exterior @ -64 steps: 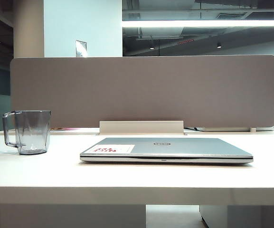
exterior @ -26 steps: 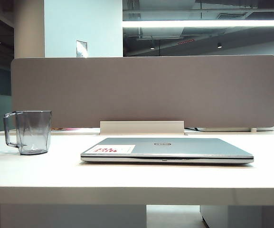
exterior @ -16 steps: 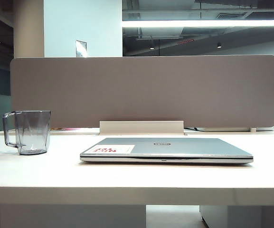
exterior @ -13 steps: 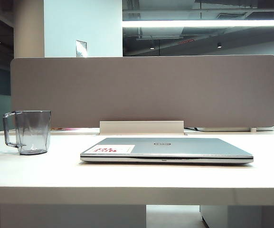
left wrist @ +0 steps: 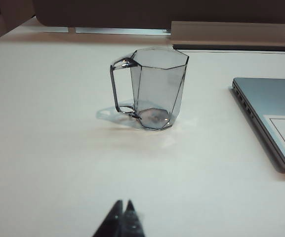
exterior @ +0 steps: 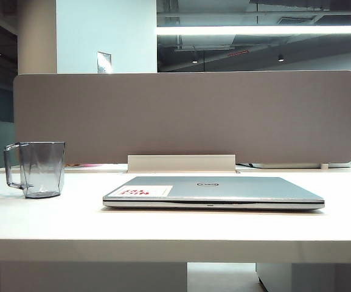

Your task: Pick up the water cup and place it on the left side of the laptop.

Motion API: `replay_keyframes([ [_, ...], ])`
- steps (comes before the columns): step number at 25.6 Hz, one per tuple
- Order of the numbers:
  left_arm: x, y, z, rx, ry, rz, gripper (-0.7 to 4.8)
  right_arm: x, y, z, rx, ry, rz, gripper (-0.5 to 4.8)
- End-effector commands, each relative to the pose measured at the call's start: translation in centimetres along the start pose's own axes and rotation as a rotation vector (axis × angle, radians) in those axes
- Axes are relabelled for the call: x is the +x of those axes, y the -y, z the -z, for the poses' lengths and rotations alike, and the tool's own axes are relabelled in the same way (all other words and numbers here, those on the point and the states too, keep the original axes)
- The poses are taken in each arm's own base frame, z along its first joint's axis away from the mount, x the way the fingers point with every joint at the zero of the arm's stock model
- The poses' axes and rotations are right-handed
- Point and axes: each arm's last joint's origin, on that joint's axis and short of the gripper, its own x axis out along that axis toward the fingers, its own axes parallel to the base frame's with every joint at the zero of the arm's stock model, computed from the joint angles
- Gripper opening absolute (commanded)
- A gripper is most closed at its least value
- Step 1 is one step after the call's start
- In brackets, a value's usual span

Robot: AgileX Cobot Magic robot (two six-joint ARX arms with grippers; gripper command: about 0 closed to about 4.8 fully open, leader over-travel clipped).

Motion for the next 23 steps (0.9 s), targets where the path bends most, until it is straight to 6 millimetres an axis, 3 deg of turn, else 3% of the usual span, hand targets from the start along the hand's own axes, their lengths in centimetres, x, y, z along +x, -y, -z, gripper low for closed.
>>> replay_keyframes([
  [1, 0.0, 0.0, -0.1, -0.006, 0.008, 0.0, -0.06, 0.0, 0.0, 0.0, -0.031, 0.014, 0.011, -0.06],
  [4, 0.0, 0.0, -0.1, -0.006, 0.007, 0.0, -0.06, 0.0, 0.2, -0.5, -0.136, 0.055, 0.085, -0.06],
  [10, 0.0, 0.0, -0.1, -0.006, 0.008, 0.0, -0.06, -0.2, 1.0, -0.6, -0.094, 0.076, 0.348, -0.06],
  [19, 0.0, 0.0, -0.1, -0.006, 0.008, 0.0, -0.06, -0.5, 1.5, -0.9, -0.084, 0.118, 0.578, -0.06],
  [23, 0.0, 0.0, -0.1, -0.006, 0.007, 0.0, -0.06, -0.5, 1.5, -0.9, -0.086, 0.126, 0.587, -0.06],
])
